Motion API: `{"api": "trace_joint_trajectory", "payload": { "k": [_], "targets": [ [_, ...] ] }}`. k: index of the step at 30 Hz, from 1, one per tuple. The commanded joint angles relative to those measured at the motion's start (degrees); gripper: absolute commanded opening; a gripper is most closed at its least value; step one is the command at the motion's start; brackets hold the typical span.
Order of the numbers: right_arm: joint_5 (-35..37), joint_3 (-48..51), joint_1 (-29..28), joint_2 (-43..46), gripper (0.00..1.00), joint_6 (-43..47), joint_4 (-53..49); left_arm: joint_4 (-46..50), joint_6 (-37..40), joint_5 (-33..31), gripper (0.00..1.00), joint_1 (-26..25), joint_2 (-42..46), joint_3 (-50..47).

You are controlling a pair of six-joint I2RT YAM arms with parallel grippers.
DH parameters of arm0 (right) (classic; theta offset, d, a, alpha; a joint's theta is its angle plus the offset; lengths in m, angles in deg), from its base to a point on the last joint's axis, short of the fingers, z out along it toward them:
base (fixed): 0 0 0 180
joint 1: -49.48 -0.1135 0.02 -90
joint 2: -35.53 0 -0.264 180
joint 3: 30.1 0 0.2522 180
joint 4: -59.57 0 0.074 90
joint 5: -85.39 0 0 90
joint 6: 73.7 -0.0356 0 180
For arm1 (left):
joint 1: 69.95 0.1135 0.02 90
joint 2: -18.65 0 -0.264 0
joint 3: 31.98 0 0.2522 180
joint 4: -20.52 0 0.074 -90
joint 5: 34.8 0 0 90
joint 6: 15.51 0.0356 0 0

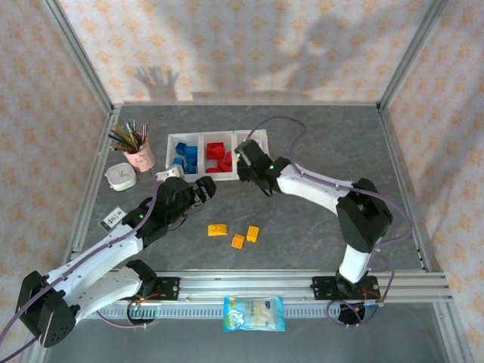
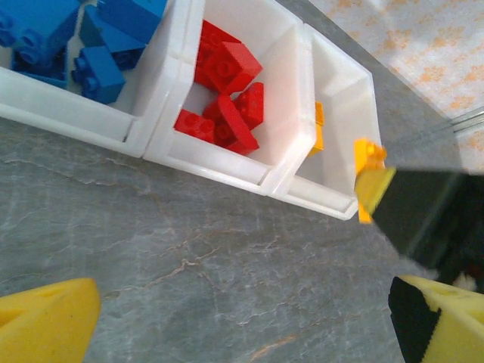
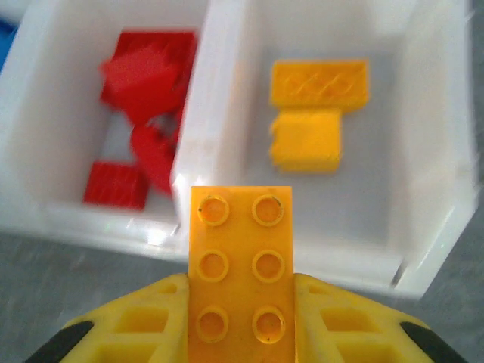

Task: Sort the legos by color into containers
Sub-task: Place the lego in the container.

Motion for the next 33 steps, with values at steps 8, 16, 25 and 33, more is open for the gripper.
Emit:
{"api": "trace_joint_trajectory", "payload": {
  "k": [8, 16, 25, 33],
  "targets": [
    [3.64, -16.49, 6.97, -15.75, 0.29, 3.96, -2.25, -4.52, 3.07, 1.07, 0.99, 0.69, -5.64, 4.72],
    [2.29, -20.51, 7.48, -17.42, 0.44, 4.98, -2.93, -3.99, 3.53, 1.16, 0.99, 0.78, -6.07, 5.85],
    [-1.3, -9.64, 6.49, -6.19, 0.5, 3.53, -1.12, -4.09, 4.12, 2.57, 0.99, 0.78, -4.23, 5.36],
    [-1.38, 2.98, 2.43, 4.93, 0.58, 1.86, -3.03, -2.4, 3.0, 4.45, 0.99, 0.6, -0.68, 2.94]
  ]
}}
